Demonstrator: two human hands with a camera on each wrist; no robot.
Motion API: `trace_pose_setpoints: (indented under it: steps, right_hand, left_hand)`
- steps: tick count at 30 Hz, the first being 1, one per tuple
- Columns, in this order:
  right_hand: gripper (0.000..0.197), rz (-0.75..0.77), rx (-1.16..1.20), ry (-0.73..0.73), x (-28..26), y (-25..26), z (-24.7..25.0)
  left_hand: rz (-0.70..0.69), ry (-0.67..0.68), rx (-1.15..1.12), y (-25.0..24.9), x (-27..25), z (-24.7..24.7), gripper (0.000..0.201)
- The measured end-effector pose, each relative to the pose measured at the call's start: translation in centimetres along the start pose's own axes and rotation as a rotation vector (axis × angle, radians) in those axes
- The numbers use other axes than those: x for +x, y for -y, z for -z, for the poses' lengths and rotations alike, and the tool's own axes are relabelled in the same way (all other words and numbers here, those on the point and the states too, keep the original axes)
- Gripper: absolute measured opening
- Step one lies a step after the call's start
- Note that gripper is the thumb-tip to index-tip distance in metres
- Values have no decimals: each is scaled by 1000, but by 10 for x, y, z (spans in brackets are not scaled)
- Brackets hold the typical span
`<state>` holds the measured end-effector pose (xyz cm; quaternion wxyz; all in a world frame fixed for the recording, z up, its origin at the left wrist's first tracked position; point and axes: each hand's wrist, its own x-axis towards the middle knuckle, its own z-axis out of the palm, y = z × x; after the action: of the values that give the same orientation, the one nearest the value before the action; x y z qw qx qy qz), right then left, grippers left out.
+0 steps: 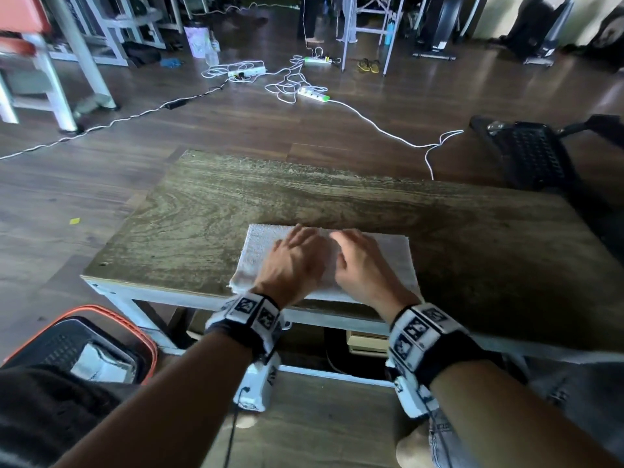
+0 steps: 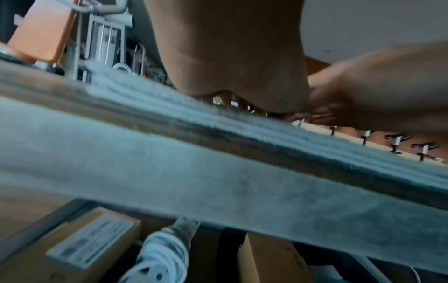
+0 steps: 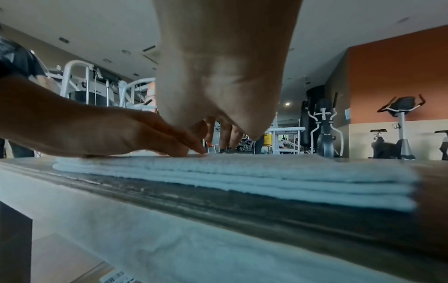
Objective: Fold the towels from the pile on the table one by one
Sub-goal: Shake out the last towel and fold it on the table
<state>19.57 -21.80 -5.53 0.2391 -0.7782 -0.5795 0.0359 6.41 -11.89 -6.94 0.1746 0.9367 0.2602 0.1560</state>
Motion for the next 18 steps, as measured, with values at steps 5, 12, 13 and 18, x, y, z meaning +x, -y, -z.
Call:
trace_pose_setpoints:
  steps: [5,12,13,18]
  right_hand:
    - [56,-44,-137,47,3,-11,-39]
    - [63,-48,-304,67,0,-14,-39]
    - [63,-53,-312,80,-1,-15,-39]
    - [59,-88,-309,88,-4,-17,-35]
  left_hand:
    - [102,93,147,-4,-2,-22,66]
    - [99,87,176,2,-2,-21,64]
    - [113,90,173,3,-2,-21,61]
    - [159,114,153,5,-1,-20,59]
